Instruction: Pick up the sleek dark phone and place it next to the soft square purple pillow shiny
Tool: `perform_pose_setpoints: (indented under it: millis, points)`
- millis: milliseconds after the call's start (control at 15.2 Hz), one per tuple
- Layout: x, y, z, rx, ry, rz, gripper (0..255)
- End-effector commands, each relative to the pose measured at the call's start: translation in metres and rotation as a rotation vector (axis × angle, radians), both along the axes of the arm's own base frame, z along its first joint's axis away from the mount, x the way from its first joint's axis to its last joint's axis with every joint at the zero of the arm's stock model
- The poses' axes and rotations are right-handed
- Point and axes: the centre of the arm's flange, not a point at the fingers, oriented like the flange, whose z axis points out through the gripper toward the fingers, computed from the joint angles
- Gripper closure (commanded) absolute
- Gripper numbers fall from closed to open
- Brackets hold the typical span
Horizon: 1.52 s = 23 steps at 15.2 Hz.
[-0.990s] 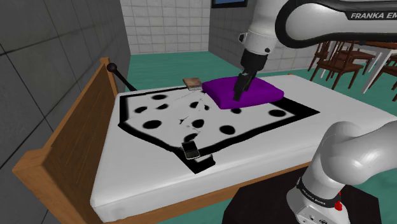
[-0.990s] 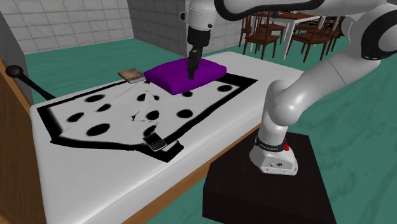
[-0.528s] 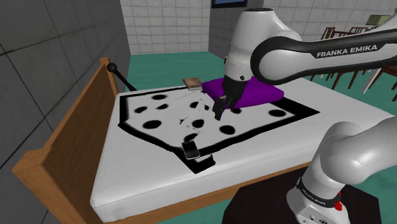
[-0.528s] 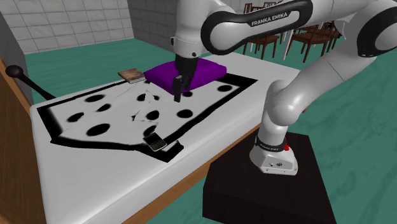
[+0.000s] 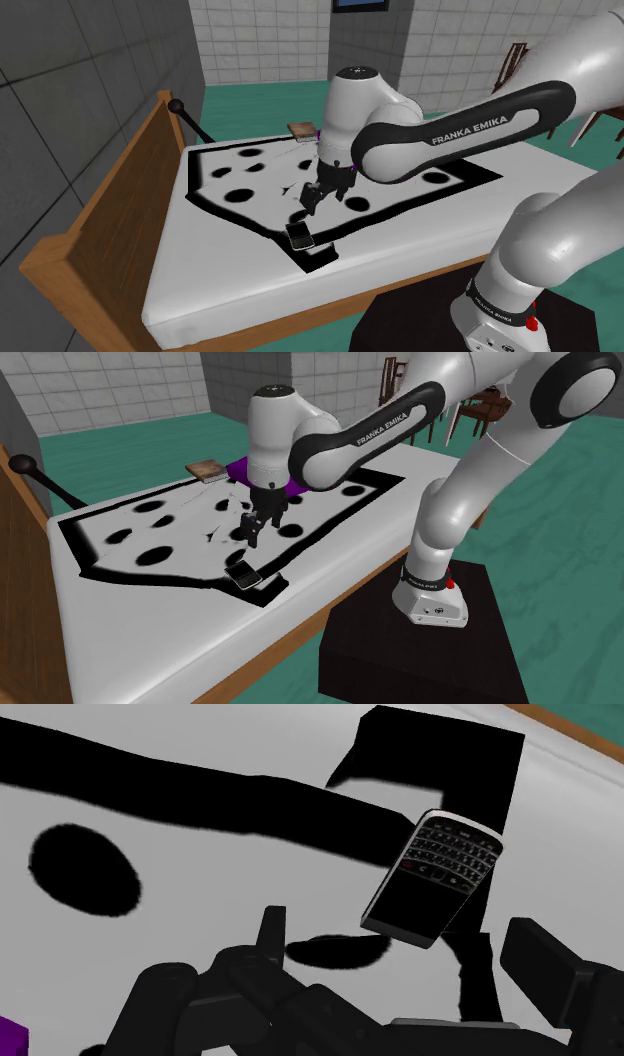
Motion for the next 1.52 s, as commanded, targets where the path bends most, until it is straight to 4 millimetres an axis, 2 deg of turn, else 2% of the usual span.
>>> perform_pose_setpoints:
  millis: [0,330,858,1386,1452]
  points:
    - [0.013,0.013,-0.022,0.005,-0.006,-0.051,0]
    - [0.046,0.043,-0.072,0.01,-0.017,-0.17,0]
    - [0.057,0.041,-0.115,0.01,-0.017,-0.179,0]
    - [0.057,0.041,-0.115,0.01,-0.017,-0.179,0]
    - [0.057,0.041,-0.115,0.01,-0.017,-0.179,255]
